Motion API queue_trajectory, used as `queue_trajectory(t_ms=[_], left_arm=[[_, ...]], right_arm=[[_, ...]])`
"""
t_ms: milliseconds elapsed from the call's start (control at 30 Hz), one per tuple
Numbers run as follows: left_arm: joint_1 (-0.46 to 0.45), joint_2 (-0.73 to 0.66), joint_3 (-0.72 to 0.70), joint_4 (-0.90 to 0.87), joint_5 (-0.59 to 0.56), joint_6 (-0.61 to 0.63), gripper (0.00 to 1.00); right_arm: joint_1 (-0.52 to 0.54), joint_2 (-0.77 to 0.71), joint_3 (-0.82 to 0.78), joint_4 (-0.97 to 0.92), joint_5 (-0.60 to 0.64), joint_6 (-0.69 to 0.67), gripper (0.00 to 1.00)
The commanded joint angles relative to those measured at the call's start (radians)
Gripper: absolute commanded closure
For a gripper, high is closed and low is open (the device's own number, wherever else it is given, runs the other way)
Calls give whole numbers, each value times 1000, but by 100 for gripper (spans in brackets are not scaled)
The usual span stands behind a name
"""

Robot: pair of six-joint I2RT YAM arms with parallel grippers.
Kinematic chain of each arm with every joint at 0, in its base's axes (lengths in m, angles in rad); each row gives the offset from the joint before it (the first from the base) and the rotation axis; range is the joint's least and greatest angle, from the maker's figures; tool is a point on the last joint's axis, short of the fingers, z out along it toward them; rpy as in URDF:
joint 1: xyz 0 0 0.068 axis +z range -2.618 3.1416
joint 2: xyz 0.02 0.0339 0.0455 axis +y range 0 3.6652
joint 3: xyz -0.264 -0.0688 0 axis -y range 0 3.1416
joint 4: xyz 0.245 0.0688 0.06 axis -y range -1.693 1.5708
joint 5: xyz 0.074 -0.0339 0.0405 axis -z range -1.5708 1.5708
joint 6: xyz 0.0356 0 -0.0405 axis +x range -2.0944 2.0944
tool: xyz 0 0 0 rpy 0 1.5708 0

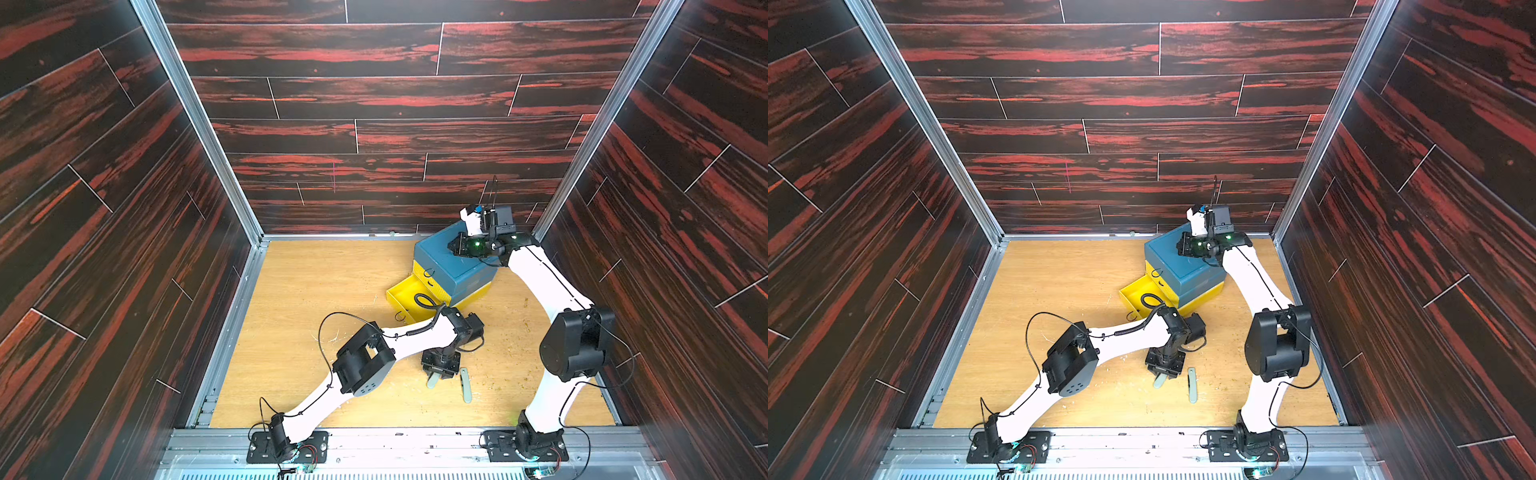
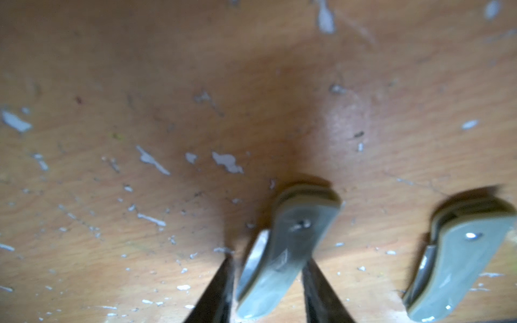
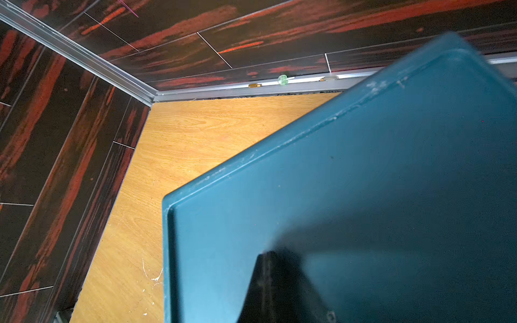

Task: Place the fruit knives into the drawer by color
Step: Pick up the fruit knife from the center of the board.

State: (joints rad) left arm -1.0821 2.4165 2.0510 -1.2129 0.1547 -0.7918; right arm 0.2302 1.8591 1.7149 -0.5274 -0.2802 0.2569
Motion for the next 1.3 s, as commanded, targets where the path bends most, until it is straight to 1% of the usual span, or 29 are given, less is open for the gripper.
queue_trajectory(t_ms=[0,167,367,667,900,1267], left_arm=[[0,12,3,-34,3,-1,63],[-1,12,-2,-31,8,-3,69],[1,9,-4,-30,6,-6,80],[1,-26,-30,-18,-16,-26,88],[1,-67,-30,-19,-35,-45,90],[2,-201,-43,-8,-66,-91,90]], right_arm=[[3,96,-76,-296,80,-4,100],[3,96,-76,-296,79,-5,100],[1,95,-79,-295,80,-5,100],[1,95,-78,-296,81,-4,100],[3,97,-80,-296,83,-6,100],[2,97,-84,-296,87,-5,100]])
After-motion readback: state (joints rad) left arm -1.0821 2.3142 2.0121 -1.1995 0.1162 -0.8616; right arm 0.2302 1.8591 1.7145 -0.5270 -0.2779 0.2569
